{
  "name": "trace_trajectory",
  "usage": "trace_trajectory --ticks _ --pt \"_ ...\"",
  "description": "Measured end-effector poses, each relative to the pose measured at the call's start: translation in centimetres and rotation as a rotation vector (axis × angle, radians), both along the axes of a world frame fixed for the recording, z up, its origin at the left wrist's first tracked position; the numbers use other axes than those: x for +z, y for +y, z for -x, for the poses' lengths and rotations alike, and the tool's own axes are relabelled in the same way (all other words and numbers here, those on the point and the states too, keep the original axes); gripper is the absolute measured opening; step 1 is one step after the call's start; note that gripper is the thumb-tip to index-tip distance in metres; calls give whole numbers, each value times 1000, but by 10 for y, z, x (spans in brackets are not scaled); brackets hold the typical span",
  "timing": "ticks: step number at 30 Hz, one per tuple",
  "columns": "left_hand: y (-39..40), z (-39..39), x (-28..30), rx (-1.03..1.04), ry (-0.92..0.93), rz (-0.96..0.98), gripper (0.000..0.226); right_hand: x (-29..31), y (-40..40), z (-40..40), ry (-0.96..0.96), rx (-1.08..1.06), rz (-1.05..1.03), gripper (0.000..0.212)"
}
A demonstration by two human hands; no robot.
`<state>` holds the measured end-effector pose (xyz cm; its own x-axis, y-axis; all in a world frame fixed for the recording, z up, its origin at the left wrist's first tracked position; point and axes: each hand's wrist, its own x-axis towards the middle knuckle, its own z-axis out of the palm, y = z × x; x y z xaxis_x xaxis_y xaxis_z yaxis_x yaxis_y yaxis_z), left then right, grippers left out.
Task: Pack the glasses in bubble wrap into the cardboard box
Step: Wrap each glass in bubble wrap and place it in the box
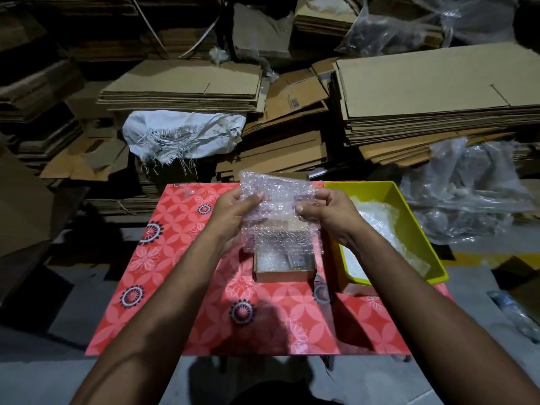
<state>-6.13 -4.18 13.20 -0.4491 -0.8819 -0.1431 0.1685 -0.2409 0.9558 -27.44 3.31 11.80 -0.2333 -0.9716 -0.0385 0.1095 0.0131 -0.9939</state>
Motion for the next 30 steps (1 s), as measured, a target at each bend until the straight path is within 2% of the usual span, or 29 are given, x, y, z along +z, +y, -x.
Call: trace_trajectory --ticks 3,6,8,10,11,13,14,16,19,21,22,25,26,27,29,30 --pt "4 1 -1 4 -27 40 51 -2 4 2 -24 38 -34 39" --pt "4 0 -3 45 -33 28 88 2 7 -2 -68 69 -80 29" --pt "3 0 -3 27 -31 44 102 1 5 -5 -36 8 -85 53" --pt "2 0 -3 10 -33 53 107 -3 3 -5 -3 -52 -27 78" --pt "4 0 -1 4 -36 55 107 -4 2 -5 6 -56 -24 72" --pt "8 2 1 -5 -46 59 106 -1 6 -1 37 -51 -22 25" --pt "8 2 2 -9 -49 54 100 -1 7 2 57 -34 -18 18" --pt "8 1 1 4 -29 33 91 -5 7 5 77 -14 -12 36" --pt "7 2 1 36 -19 16 91 -6 7 7 28 47 -41 42" --pt "6 3 3 59 -23 18 74 -4 9 6 5 79 -126 60" --pt "7 3 5 66 -27 17 69 -3 11 4 26 91 -146 60" --pt "2 1 3 68 -35 54 103 -9 10 2 70 70 -113 44" --pt "-1 0 0 60 -45 62 105 -12 8 4 73 48 -94 40" --pt "-2 0 -2 47 -63 56 95 -13 6 5 70 29 -88 36" --pt "6 1 5 10 -98 39 52 -9 8 7 54 39 -89 31" --pt "8 3 6 0 -121 54 34 -10 7 8 50 59 -87 36"
